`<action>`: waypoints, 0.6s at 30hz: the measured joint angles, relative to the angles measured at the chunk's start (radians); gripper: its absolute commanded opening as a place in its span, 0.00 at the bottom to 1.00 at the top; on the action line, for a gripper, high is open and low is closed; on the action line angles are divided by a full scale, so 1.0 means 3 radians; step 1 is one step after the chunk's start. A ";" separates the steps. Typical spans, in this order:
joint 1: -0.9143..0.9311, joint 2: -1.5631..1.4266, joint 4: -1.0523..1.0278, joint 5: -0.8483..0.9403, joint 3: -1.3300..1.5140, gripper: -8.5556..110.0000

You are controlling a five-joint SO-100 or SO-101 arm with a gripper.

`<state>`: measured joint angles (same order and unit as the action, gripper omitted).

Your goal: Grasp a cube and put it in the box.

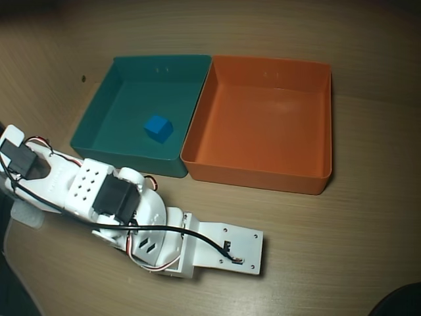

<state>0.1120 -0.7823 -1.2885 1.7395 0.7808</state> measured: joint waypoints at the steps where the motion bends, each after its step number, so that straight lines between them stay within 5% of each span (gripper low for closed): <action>1: 0.0000 0.0000 -0.0005 0.0000 0.0000 0.01; 18: -0.0041 -0.0220 -0.0010 0.0000 0.0010 0.02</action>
<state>0.0997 -0.8483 -1.2916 1.7395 0.7839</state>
